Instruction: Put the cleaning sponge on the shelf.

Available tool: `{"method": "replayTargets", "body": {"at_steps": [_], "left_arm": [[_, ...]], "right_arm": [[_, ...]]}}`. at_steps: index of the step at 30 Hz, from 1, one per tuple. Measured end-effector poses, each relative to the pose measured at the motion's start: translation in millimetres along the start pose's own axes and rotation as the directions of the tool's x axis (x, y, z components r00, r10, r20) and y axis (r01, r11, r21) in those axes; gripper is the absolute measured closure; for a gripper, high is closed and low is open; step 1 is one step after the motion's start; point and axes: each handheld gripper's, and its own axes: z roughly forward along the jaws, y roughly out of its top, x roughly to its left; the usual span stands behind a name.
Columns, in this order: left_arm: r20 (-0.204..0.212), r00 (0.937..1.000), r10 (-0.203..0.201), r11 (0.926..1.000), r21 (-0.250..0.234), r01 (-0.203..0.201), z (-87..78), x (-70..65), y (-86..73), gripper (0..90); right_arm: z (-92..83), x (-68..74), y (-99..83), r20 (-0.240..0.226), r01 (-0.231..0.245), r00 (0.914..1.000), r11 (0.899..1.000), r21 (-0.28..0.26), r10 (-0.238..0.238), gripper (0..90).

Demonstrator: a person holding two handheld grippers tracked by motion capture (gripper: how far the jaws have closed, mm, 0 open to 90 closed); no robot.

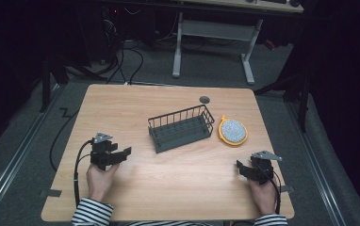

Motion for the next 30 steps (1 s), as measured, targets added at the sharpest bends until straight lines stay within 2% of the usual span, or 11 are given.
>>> {"method": "replayTargets", "body": {"at_steps": [4, 7, 11, 15, 18, 24, 29, 30], "left_arm": [[-0.015, 0.9999, 0.001, 1.0000, -0.001, -0.001, 6.9, 1.5, -9.7, 35.0], [-0.059, 0.9974, 0.042, 0.9991, 0.012, -0.041, 14.4, -2.0, -15.2, 33.2], [-0.086, 0.9924, 0.088, 0.9959, 0.029, -0.086, 21.3, -7.2, -16.9, 33.3], [-0.088, 0.9922, 0.088, 0.9958, 0.034, -0.085, 26.8, -7.0, -18.2, 35.3], [-0.092, 0.9911, 0.096, 0.9947, 0.045, -0.092, 29.8, -6.3, -19.4, 35.7], [-0.124, 0.9835, 0.131, 0.9913, 0.024, -0.129, 31.6, -5.8, -23.4, 36.0], [-0.164, 0.9716, 0.171, 0.9853, 0.033, -0.167, 33.6, -10.6, -24.6, 37.1], [-0.163, 0.9720, 0.169, 0.9856, 0.033, -0.166, 33.6, -10.6, -24.6, 37.4]], "right_arm": [[0.1, 0.3, 0.0, -0.007, 0.003, 1.0000, 1.000, 0.001, -0.003, 32.6], [-0.1, 1.0, 0.0, -0.001, -0.008, 1.0000, 1.000, 0.002, 0.008, 33.0], [-0.1, 1.5, 1.4, 0.003, -0.008, 1.0000, 1.000, 0.013, 0.008, 33.1], [-1.0, 1.7, 2.4, -0.016, 0.005, 0.9999, 1.000, 0.029, -0.005, 30.6], [-2.1, 0.1, 3.8, -0.042, -0.005, 0.9991, 0.999, 0.045, 0.007, 28.0], [-6.2, -6.0, 8.2, -0.085, -0.033, 0.9957, 0.999, 0.044, 0.036, 31.4], [-15.0, -4.6, 18.5, -0.086, -0.014, 0.9962, 1.000, 0.025, 0.016, 37.2], [-16.1, -3.7, 20.5, -0.085, -0.008, 0.9963, 1.000, 0.025, 0.010, 37.8]]}}
